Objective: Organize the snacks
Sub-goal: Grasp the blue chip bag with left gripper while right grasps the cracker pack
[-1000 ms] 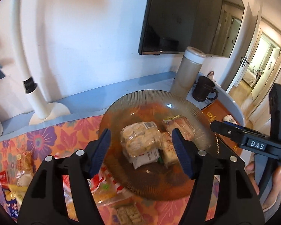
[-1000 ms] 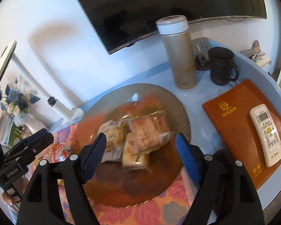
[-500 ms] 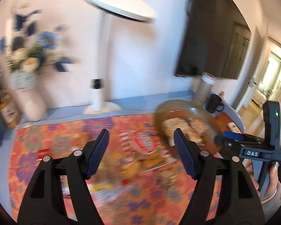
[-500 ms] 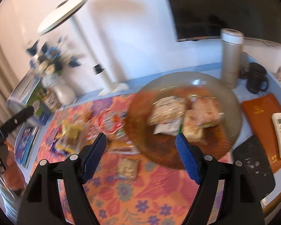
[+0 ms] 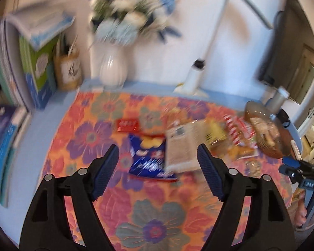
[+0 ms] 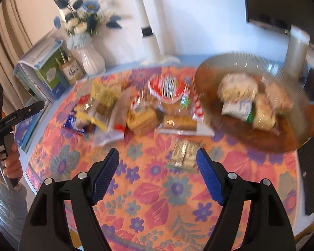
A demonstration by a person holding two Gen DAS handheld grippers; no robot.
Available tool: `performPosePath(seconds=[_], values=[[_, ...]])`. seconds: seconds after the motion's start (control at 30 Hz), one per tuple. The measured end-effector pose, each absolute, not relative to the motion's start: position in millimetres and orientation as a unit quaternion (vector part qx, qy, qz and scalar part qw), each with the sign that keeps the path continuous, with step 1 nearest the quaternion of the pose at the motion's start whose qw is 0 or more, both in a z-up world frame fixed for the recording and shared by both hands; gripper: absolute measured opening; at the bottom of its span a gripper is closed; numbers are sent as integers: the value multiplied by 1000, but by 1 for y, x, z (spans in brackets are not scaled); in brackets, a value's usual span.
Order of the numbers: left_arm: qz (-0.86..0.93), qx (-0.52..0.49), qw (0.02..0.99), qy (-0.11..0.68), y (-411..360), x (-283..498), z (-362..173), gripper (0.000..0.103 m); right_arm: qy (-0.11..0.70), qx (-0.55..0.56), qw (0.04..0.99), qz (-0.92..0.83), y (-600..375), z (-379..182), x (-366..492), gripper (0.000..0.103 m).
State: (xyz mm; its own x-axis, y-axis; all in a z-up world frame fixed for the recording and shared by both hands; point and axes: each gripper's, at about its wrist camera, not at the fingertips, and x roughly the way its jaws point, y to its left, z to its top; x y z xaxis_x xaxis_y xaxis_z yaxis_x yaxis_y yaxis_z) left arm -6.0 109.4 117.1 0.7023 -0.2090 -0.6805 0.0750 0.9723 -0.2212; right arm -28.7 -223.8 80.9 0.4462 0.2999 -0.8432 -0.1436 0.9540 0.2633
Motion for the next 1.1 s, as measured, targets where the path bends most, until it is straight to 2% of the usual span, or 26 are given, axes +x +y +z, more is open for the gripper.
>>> performPosePath(seconds=[0.3,0.77,0.83,0.9,0.97,1.0,1.1], values=[[-56,-138,885,441,117,42,42,76,536,109,834,70,-242,33,-19,72],[-43,-82,879,469,83,60,16,74,518,49,854,19,-221,7,6,68],[-24,-55,883,465,75,63,12,74,515,43,856,13,-221,6,4,64],[-14,-47,886,461,73,65,11,68,513,43,857,8,-222,7,3,58],[-11,-46,889,456,73,63,13,63,510,47,859,11,-223,8,1,47],[-12,-46,890,453,73,60,14,57,509,48,859,12,-223,8,0,45],[-10,-45,894,445,74,49,21,52,508,59,859,22,-226,11,-4,45]])
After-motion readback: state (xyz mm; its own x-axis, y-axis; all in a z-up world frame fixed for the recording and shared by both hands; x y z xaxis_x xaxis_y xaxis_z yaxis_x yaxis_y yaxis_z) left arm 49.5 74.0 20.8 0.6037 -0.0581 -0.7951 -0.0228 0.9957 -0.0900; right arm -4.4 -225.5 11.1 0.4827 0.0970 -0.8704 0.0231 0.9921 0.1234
